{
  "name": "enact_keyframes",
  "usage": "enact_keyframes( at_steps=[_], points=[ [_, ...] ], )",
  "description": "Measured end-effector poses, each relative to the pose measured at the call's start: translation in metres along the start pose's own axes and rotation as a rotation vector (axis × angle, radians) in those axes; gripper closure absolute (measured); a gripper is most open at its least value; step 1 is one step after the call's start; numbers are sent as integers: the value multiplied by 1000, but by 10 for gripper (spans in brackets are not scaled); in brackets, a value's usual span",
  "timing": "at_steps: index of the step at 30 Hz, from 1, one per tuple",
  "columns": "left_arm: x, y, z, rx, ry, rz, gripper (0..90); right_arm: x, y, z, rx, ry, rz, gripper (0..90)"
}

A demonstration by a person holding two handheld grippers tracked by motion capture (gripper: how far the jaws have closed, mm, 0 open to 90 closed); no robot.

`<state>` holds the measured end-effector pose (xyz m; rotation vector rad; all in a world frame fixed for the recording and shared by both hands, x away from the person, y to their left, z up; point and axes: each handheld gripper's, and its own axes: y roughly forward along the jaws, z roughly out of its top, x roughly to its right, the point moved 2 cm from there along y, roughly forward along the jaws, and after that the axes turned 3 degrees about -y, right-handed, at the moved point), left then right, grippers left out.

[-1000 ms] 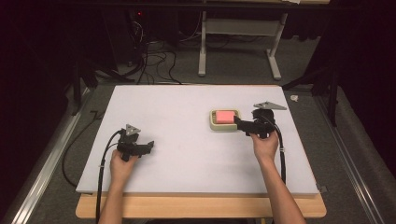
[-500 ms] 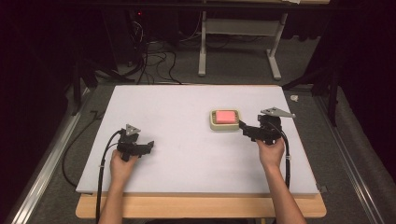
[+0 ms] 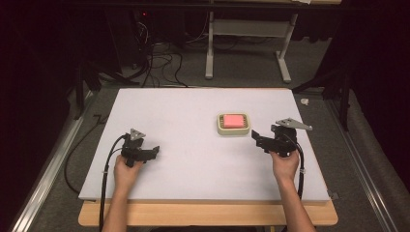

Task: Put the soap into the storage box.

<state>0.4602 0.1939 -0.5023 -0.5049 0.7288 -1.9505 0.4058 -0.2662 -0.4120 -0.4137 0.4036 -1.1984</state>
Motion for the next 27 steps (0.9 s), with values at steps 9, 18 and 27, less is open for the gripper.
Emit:
enact_keyframes(
  at_steps=[9, 18, 27],
  points=[
    [0, 0, 0, 0, 0, 0, 196, 2, -6, -8, -2, 1, -4, 177],
    [0, 0, 0, 1, -1, 0, 196, 6, -8, -14, -4, 15, -22, 177],
    [0, 0, 0, 0, 1, 1, 196, 7, -7, -21, -10, 21, -18, 178]
  ],
)
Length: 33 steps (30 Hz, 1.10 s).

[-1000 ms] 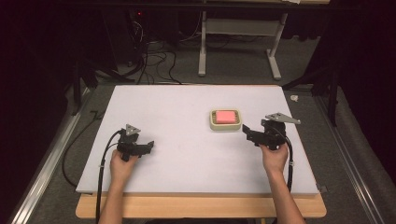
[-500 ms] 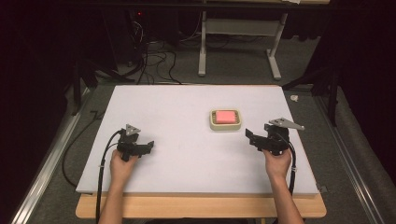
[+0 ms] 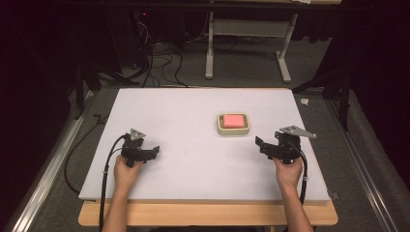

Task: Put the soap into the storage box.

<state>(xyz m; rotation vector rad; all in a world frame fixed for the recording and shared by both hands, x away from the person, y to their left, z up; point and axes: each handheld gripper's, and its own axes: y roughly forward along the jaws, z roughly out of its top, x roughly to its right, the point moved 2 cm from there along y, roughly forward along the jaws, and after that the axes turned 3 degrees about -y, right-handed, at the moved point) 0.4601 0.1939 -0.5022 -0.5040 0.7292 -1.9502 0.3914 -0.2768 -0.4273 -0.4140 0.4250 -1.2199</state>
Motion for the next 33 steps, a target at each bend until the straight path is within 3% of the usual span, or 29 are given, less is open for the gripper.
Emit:
enact_keyframes(
  at_steps=[12, 33],
  points=[
    [0, 0, 0, 0, 0, 0, 196, 0, 3, -11, -15, 33, 12, 178],
    [0, 0, 0, 0, 1, 0, 196, -3, 10, -23, -43, 25, 19, 178]
  ],
)
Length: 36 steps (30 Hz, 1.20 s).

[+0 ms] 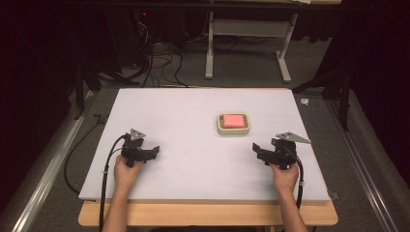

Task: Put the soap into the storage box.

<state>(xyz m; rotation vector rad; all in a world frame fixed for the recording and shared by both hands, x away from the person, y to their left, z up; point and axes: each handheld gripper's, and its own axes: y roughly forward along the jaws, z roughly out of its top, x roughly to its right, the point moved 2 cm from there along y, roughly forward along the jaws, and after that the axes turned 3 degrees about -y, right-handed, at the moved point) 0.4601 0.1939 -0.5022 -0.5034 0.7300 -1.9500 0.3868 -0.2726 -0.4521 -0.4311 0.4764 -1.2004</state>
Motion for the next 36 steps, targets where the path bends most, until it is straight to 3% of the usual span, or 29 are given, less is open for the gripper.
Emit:
enact_keyframes(
  at_steps=[16, 36],
  points=[
    [0, 0, 0, 0, 0, 0, 196, -5, 8, -9, -38, -17, -1, 180],
    [0, 0, 0, 0, 0, 0, 196, -12, 24, -17, -108, -78, -19, 180]
  ],
)
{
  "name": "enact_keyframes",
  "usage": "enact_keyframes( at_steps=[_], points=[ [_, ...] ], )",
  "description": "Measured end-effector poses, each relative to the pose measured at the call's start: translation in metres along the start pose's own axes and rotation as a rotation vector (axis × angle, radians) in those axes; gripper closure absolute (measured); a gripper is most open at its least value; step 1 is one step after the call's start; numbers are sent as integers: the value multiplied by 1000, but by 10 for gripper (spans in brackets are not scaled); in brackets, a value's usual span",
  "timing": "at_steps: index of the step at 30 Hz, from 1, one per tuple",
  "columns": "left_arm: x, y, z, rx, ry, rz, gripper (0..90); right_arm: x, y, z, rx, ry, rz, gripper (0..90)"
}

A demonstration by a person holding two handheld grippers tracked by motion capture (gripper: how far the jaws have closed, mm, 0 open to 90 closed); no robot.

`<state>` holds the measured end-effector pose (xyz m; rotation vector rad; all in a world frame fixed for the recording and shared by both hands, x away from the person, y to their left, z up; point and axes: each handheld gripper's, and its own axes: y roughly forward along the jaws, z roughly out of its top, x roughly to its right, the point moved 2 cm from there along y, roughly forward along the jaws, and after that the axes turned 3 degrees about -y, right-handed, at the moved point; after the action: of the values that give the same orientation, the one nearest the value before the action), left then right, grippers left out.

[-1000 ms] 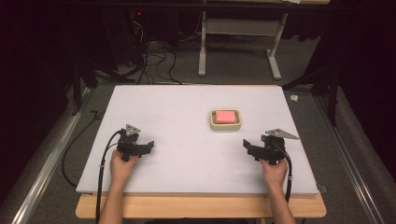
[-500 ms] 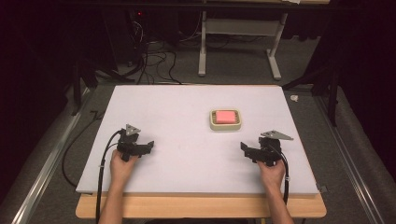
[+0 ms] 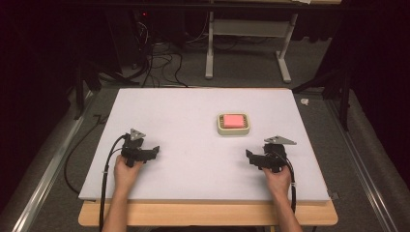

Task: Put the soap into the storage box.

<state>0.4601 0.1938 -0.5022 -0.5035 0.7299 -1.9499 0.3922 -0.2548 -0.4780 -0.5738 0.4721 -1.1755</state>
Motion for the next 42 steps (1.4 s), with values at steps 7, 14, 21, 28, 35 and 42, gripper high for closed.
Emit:
enact_keyframes(
  at_steps=[7, 14, 21, 28, 35, 42],
  points=[
    [0, 0, 0, 0, 0, 0, 196, -2, 5, -2, -22, -8, -5, 180],
    [0, 0, 0, 0, 0, 0, 196, -5, 9, -3, -39, -30, -15, 180],
    [0, 0, 0, 0, 0, 0, 196, -8, 12, -4, -57, -52, -29, 180],
    [0, 0, 0, 0, -1, 0, 196, -11, 15, -4, -68, -69, -36, 179],
    [0, 0, 0, 0, 0, 0, 196, -12, 18, -5, -80, -85, -37, 179],
    [0, 0, 0, 0, 0, 0, 196, -17, 22, -7, -98, -112, -44, 176]
  ],
)
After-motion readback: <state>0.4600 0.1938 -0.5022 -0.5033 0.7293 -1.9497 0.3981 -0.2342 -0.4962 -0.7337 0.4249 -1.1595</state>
